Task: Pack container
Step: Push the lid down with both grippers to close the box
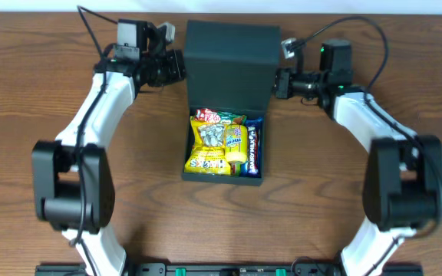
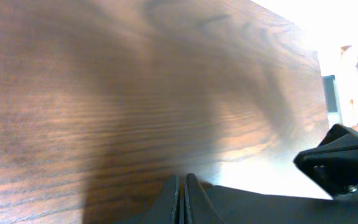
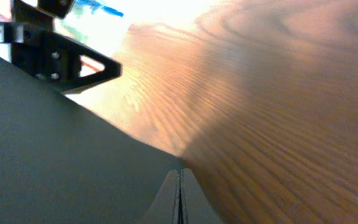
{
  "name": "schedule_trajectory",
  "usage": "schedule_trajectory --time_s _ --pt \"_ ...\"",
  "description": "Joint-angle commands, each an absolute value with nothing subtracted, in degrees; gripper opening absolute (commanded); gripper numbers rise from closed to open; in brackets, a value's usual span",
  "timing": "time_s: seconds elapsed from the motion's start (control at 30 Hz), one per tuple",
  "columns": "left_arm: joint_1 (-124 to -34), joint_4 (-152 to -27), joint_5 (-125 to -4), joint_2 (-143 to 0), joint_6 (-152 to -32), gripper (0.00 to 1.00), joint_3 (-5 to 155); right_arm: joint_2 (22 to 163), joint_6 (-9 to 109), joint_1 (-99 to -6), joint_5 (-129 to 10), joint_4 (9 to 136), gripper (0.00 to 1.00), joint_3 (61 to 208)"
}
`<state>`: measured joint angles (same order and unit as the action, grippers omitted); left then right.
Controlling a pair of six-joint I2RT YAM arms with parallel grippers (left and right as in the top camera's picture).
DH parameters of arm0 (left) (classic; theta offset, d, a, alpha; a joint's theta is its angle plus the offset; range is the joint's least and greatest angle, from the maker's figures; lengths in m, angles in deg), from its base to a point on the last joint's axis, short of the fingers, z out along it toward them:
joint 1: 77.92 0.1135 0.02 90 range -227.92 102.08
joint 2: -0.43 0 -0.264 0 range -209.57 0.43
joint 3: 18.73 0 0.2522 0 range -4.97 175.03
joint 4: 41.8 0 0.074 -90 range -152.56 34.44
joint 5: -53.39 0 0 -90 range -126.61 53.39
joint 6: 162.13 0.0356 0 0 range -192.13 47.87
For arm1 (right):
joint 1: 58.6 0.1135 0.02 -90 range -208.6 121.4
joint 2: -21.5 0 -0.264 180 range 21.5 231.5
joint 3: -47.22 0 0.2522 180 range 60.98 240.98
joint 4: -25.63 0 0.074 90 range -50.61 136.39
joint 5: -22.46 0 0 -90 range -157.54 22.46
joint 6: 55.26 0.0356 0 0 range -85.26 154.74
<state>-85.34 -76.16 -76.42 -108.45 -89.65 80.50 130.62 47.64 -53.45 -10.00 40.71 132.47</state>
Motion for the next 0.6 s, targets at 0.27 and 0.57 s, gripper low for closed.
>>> schedule_trajectory --time_s 0.27,0.57 --pt "-86.7 -86.1 -77.5 -96.3 -76.1 0.06 81.9 115.9 28.7 -52.9 -13.8 61.8 0.02 133.8" --pt "-87.0 -97.4 -75.2 -89.5 -69.1 0.06 81.9 108.2 19.9 -49.8 -21.6 78.3 0.02 133.8"
